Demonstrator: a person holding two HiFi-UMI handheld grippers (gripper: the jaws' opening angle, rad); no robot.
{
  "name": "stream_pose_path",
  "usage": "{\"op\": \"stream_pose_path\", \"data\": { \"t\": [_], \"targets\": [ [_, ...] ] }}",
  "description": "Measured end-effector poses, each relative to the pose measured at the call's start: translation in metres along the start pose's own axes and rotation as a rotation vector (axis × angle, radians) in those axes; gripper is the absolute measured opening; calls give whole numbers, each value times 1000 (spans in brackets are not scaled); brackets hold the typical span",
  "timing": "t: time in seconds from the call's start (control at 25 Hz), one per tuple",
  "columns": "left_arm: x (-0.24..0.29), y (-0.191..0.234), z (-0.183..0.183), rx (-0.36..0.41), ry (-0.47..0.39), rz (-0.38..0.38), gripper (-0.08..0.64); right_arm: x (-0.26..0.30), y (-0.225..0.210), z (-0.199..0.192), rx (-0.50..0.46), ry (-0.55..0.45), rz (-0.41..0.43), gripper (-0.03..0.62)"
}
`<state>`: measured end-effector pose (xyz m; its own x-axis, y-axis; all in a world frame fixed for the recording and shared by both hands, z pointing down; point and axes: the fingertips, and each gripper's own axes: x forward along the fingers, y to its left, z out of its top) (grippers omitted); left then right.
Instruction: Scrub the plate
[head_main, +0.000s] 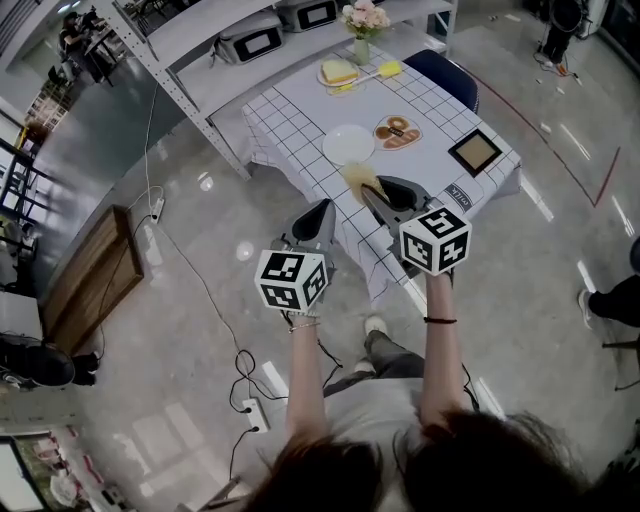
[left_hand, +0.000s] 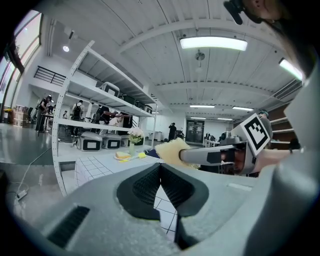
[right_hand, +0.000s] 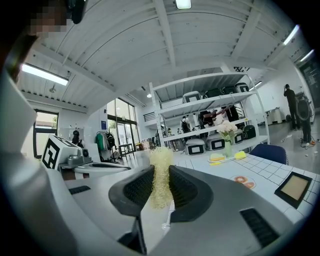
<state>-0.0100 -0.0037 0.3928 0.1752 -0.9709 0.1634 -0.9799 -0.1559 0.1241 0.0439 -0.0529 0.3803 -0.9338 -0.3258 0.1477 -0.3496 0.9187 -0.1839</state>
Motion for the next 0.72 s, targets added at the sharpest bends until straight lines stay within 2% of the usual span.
{"op": "stream_pose_path", "data": {
  "t": [0.24, 0.72],
  "targets": [
    [17, 15, 9, -6, 0, 30, 11, 16, -22, 15, -7, 16, 15, 80],
    [52, 31, 7, -20, 20, 34, 11, 45, -47, 9, -6, 72, 42, 80]
  ]
}}
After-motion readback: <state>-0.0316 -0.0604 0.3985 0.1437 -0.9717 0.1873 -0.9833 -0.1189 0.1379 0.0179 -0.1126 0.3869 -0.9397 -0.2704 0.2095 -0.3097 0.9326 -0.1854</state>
